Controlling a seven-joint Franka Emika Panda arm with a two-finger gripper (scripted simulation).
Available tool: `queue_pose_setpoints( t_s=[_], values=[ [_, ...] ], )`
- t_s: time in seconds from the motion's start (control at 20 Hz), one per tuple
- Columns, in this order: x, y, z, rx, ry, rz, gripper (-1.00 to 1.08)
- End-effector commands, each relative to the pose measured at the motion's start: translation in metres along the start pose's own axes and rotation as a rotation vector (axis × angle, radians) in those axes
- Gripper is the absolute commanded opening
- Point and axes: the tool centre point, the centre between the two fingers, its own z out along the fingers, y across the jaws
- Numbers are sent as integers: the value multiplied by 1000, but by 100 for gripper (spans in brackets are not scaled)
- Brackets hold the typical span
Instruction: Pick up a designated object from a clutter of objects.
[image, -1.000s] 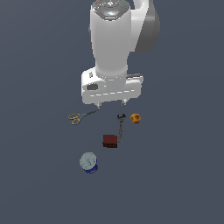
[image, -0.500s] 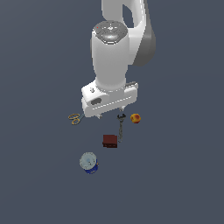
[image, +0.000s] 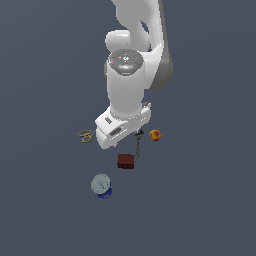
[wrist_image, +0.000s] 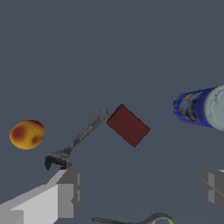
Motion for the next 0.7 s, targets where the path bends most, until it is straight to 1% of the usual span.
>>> queue_pose_setpoints(
  t_s=[0.0,0.65],
  values=[
    [2,2,10,-3,2,-68,100],
    [11,10,62,-16,13,-417,100]
  ],
)
